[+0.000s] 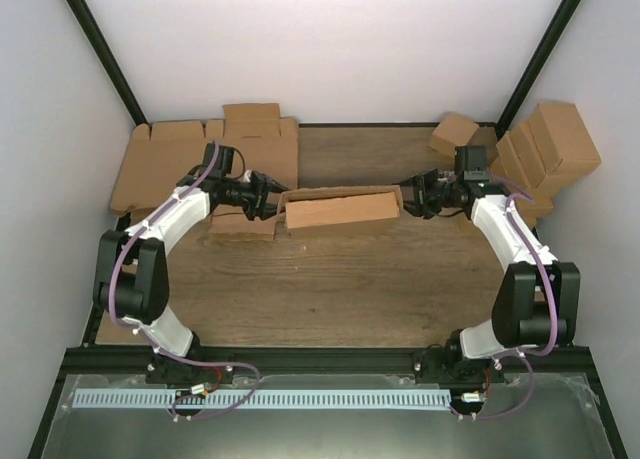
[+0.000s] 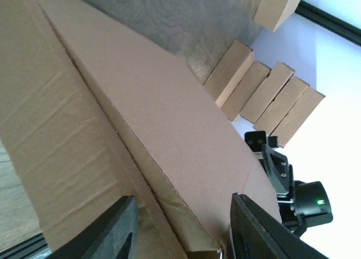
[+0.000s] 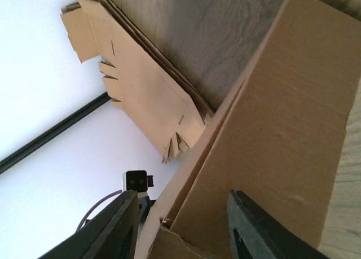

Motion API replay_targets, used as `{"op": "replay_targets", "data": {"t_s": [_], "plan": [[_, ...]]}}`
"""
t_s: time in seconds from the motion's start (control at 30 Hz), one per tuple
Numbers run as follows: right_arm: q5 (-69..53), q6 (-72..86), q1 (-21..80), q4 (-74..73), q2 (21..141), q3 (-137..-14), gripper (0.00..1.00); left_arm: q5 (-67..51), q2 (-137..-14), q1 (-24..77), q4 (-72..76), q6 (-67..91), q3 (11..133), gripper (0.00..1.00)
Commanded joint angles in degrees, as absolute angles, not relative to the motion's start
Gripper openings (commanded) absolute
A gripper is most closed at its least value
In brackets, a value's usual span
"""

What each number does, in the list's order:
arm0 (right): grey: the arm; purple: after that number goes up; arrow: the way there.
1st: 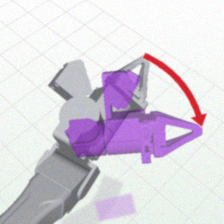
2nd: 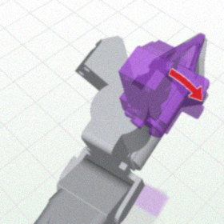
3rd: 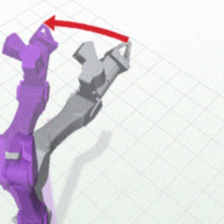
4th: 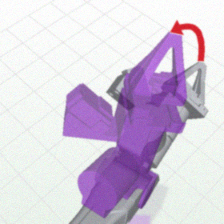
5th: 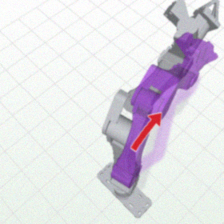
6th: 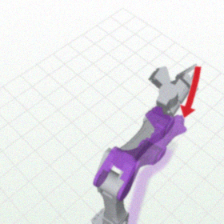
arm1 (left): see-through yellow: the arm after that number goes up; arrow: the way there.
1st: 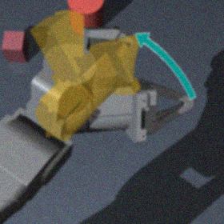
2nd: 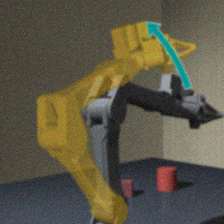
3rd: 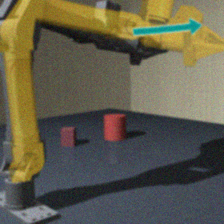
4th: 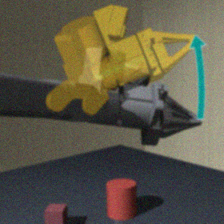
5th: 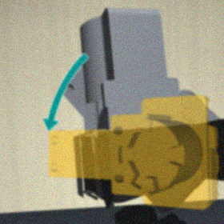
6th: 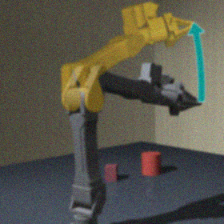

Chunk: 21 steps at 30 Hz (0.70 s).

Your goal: Fold the paper box

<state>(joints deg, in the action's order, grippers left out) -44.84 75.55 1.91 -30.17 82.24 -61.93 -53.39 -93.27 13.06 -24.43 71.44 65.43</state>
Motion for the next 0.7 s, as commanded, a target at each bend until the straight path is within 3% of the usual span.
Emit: {"op": "replay_targets", "data": {"t_s": [0.0,0.13,0.37,0.67], "plan": [[-48.99,78.33,2.63,-25.44,84.80,-64.48,0.46,-54.54,-96.57,12.93,-19.22,74.72,69.05,0.51],[-48.74,77.60,2.52,-24.30,87.17,-65.86,0.50,-53.35,-98.40,12.02,-18.37,74.14,71.06,0.60],[-45.05,73.00,-0.02,-23.02,87.37,-66.91,0.78,-47.07,-97.81,10.62,-21.84,67.89,74.16,0.75],[-38.34,55.35,-1.76,-27.54,89.75,-70.98,0.81,-38.53,-95.01,8.00,-25.79,55.48,72.92,0.84]]}}
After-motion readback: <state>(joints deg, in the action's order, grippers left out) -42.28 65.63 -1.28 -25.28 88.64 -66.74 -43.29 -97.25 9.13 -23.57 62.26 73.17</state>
